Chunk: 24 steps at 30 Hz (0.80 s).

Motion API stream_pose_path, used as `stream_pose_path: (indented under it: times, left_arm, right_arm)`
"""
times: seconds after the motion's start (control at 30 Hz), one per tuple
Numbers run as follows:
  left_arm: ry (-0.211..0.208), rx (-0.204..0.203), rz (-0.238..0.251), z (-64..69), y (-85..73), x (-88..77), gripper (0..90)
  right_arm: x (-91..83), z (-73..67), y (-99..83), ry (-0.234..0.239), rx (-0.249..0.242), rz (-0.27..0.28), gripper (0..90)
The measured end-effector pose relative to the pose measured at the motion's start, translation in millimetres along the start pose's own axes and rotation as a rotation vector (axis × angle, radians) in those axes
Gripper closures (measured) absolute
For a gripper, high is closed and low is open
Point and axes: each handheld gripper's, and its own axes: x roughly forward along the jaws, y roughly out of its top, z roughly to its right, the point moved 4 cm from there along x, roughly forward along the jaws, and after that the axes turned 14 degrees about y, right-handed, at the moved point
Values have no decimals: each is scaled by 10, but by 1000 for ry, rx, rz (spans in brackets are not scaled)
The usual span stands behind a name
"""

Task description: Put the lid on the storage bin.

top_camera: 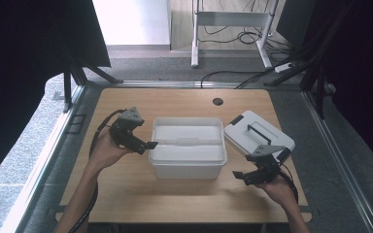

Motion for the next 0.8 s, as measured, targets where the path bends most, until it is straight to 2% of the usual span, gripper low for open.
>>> stream_pose_path:
  times: [0.1, 0.2, 0.27, 0.3, 0.4, 0.47, 0.5, 0.53, 0.7, 0.73, 0.8]
  left_arm:
    - [40, -10, -6, -41, -155, -63, 0]
    - [63, -24, -17, -61, -310, -92, 0]
    - [87, -49, -30, -54, -492, -92, 0]
    - [87, -49, -30, -54, -492, -92, 0]
    - [112, -72, -27, -29, -662, -81, 0]
    - [119, -85, -23, -2, -771, -59, 0]
    - [138, -95, -30, 14, -891, -25, 0]
    - [138, -95, -30, 14, -891, -25, 0]
    - [153, -146, -41, 73, -1177, 106, 0]
    - [156, -156, -48, 115, -1265, 159, 0]
    - [161, -155, -51, 136, -1303, 181, 0]
  right_arm:
    - [-53, 75, 56, -9, 6, 8, 133]
    - [-121, 158, 123, -21, 13, 13, 134]
    - [-195, 252, 193, -40, 15, 17, 137]
    - [-195, 252, 193, -40, 15, 17, 137]
    - [-270, 357, 259, -66, 23, 12, 147]
    - [-317, 437, 301, -84, 23, 7, 152]
    - [-367, 525, 339, -105, 25, 4, 157]
    - [-367, 525, 339, -105, 25, 4, 157]
    - [-449, 751, 403, -141, 50, 1, 173]
    - [-453, 847, 408, -157, 64, -5, 195]
    - [-449, 896, 407, -164, 70, -9, 206]
